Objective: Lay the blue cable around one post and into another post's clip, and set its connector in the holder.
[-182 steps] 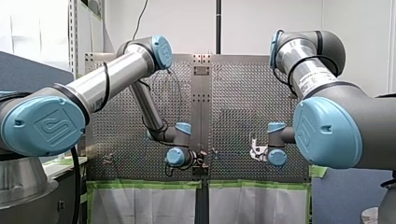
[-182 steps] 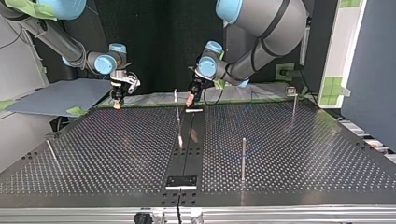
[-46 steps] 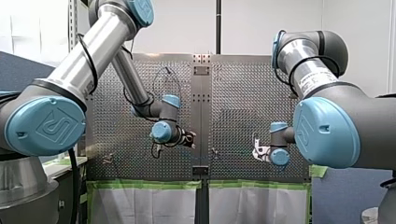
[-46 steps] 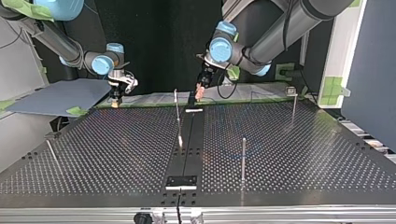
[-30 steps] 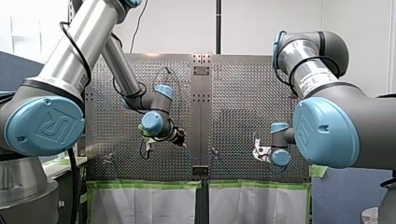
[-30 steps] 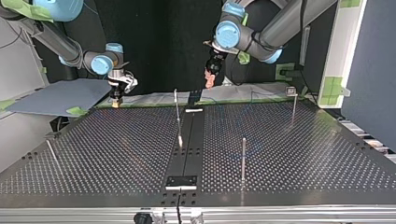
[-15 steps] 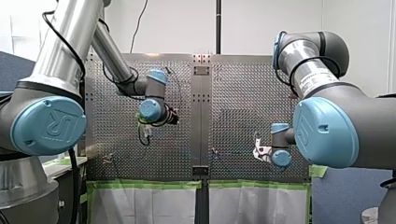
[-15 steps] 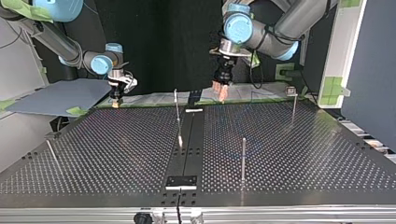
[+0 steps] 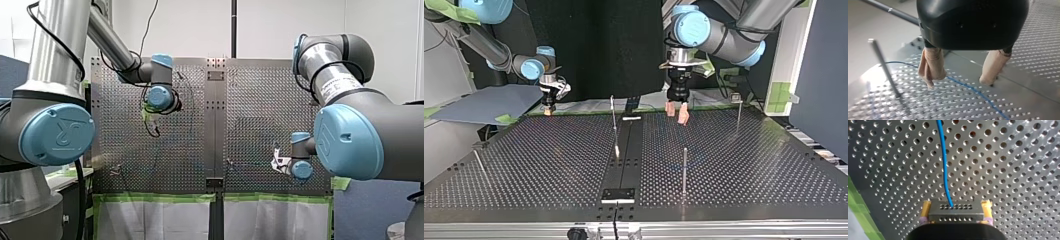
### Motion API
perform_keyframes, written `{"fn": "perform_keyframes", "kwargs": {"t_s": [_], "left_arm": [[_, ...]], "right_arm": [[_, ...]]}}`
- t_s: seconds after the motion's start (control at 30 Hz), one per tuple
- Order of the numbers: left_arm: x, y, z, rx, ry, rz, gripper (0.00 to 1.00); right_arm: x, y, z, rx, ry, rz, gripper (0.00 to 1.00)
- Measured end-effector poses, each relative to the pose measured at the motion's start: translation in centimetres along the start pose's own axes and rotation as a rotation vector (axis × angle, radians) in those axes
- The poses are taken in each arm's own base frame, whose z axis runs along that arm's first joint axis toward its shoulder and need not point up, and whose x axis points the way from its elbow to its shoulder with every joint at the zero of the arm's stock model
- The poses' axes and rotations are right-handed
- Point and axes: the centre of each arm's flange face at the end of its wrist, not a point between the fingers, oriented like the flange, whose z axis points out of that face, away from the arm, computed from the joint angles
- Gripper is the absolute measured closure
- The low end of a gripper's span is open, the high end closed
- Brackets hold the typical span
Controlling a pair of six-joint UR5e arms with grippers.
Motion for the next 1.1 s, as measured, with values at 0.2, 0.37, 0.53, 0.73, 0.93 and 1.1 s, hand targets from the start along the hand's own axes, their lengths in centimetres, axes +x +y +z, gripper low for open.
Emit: {"fn": "perform_keyframes", "kwargs": {"t_s": [0.2,0.37,0.53,0.73,0.93,1.1], "left_arm": [[-2.6,-0.6,-0.8,-0.028,-0.063,-0.071,0.0],[-4.8,-1.1,-1.2,-0.028,-0.122,-0.134,0.0],[-7.4,-1.6,-1.7,-0.012,-0.181,-0.206,0.0],[-10.4,-3.2,-2.2,0.082,-0.24,-0.302,0.0],[-11.0,-3.4,-1.3,0.145,-0.254,-0.363,0.0],[-10.1,-2.7,0.2,0.167,-0.224,-0.398,0.0]], "right_arm": [[-0.1,0.1,0.0,0.0,-0.002,0.0,1.0],[-0.1,0.1,0.0,0.0,-0.003,0.0,1.0],[-0.1,0.1,0.0,-0.001,-0.004,0.0,1.0],[-0.1,0.2,0.0,-0.002,-0.004,0.001,1.0],[-0.1,0.2,0.0,-0.003,-0.006,0.001,1.0],[-0.1,0.2,0.0,-0.003,-0.006,0.001,1.0]]}}
